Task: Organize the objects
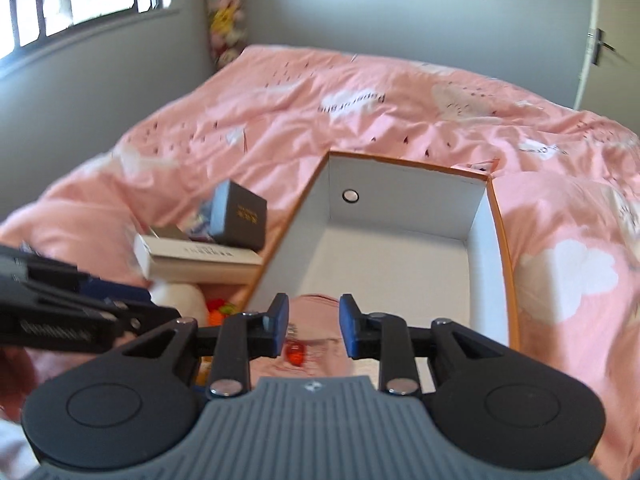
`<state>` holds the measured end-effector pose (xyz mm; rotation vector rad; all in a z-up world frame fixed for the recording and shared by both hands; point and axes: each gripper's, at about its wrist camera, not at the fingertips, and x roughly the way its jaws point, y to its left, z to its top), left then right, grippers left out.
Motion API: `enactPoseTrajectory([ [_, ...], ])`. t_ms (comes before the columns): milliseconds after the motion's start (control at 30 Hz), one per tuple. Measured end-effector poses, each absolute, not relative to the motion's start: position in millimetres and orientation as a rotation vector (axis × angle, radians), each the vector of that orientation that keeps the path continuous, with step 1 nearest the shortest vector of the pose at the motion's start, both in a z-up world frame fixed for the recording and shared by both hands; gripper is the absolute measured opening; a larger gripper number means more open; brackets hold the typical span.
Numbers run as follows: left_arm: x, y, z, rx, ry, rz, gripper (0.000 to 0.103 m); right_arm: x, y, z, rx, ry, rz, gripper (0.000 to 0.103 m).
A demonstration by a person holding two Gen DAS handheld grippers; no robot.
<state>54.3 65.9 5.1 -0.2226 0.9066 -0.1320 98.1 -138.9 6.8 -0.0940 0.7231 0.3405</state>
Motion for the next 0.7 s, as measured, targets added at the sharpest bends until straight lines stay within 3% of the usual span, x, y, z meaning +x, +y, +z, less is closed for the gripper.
enactPoseTrajectory([
  [267, 23.1, 82.5, -0.5, -0.147, 0.948, -0.101, 0.049, 37.9, -109.4, -0.3, -0.165, 0.678, 0.398, 0.034],
  [700, 26.3, 89.5, -20.8, -0.149, 1.05, -0.098, 0.044, 25.9, -47.1, -48.4, -0.304, 0.844, 0.458, 0.029],
])
